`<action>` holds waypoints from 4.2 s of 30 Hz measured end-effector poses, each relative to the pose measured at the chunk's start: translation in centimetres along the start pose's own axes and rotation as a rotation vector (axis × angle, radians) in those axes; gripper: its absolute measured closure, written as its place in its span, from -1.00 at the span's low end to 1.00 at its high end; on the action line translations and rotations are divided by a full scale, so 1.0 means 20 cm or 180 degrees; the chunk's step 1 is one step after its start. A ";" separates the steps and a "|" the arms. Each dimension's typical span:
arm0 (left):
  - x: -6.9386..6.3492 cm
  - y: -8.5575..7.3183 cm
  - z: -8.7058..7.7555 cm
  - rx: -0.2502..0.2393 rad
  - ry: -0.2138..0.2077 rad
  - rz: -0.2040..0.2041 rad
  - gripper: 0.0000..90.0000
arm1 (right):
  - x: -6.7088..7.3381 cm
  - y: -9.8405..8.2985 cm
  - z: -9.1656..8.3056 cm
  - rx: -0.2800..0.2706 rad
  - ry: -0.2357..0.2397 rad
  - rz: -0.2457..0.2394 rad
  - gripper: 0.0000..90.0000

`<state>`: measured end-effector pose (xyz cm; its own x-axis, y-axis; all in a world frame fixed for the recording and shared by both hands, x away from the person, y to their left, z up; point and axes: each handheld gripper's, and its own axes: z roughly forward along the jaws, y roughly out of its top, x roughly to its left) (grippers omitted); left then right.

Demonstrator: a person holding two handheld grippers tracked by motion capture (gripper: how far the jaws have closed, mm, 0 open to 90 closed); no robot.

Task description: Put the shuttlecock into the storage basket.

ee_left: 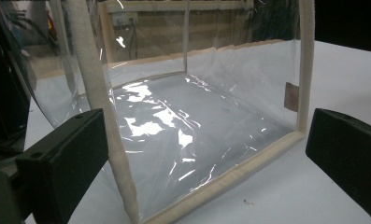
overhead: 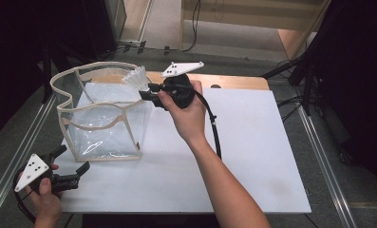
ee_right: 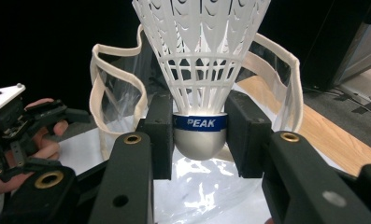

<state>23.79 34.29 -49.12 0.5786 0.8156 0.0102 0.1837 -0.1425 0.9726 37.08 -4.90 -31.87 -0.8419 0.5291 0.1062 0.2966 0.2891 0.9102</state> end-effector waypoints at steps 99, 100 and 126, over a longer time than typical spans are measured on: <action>-0.01 0.00 0.00 0.0026 0.0029 0.0045 -1.00 | -0.14 -0.69 -0.67 -0.0133 -0.0767 0.0058 -1.00; -0.01 0.00 0.00 0.0028 0.0026 0.0045 -1.00 | -0.14 -0.70 -0.68 -0.0137 -0.0785 0.0047 -1.00; -0.01 0.00 0.01 0.0039 0.0030 0.0058 -1.00 | -0.17 -0.88 -0.85 -0.0233 -0.1015 0.0169 -1.00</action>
<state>23.76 33.99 -49.17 0.5743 0.8181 0.0301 0.1831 -0.1641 0.9693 27.15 -25.33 -41.46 -0.6390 0.7684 0.0342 0.2935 0.2025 0.9343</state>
